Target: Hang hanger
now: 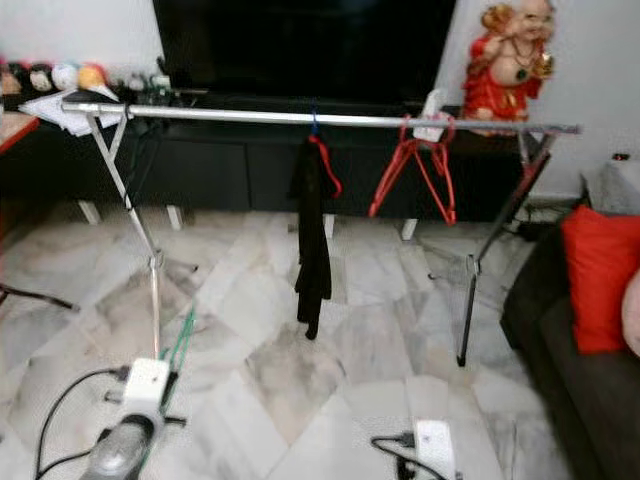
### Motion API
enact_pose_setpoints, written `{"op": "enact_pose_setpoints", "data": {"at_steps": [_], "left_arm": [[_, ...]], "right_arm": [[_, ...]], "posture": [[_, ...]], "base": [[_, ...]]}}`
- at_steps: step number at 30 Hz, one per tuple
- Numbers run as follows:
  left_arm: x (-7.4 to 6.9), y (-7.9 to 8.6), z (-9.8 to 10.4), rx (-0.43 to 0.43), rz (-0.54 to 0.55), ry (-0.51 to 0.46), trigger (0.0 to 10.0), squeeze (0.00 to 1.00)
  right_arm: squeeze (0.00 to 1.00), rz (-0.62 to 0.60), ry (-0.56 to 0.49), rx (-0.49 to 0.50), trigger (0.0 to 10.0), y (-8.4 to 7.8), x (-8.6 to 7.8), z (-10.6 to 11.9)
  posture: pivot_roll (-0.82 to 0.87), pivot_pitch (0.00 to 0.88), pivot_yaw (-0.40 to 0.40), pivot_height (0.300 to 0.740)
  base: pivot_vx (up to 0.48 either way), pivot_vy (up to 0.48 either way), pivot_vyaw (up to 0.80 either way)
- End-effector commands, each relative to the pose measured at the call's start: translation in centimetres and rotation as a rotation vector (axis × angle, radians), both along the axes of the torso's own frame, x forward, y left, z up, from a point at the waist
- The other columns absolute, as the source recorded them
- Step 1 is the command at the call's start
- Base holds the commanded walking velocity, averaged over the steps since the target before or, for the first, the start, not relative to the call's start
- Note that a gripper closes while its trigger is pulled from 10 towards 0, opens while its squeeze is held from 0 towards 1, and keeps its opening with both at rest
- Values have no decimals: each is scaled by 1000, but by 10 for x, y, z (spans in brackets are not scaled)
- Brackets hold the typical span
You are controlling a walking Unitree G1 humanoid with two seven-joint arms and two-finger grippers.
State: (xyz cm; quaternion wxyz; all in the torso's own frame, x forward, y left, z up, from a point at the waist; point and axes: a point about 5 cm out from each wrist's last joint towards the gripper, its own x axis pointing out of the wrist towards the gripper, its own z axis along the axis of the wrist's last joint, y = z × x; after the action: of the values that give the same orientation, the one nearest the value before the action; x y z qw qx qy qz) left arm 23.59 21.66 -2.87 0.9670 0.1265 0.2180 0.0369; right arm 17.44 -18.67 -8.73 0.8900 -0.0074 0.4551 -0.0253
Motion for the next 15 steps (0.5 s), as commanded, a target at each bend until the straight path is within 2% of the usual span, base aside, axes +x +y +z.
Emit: {"op": "enact_pose_setpoints", "data": {"at_steps": [1, 6, 9, 15], "left_arm": [[5, -8, 2, -30, -1, -22, 10000, 0], [3, -6, 1, -42, 18, -14, 10000, 0], [3, -6, 1, -44, 21, -17, 10000, 0], [7, -5, 4, -47, 25, -33, 10000, 0]], "right_arm": [[0, -21, 19, -22, 10000, -12, -8, -2], [0, 20, 15, -16, 10000, -11, -6, -1], [0, 16, 16, -11, 10000, -11, -6, -1], [0, -6, 22, -4, 10000, -11, -7, -2]], "posture": [[-47, 0, -42, 740], [-47, 0, -42, 740], [-46, 0, -44, 740], [-45, 0, -45, 740]], "base": [[345, 0, 0], [346, 0, 0], [347, 0, 300], [348, 0, 0]]}}
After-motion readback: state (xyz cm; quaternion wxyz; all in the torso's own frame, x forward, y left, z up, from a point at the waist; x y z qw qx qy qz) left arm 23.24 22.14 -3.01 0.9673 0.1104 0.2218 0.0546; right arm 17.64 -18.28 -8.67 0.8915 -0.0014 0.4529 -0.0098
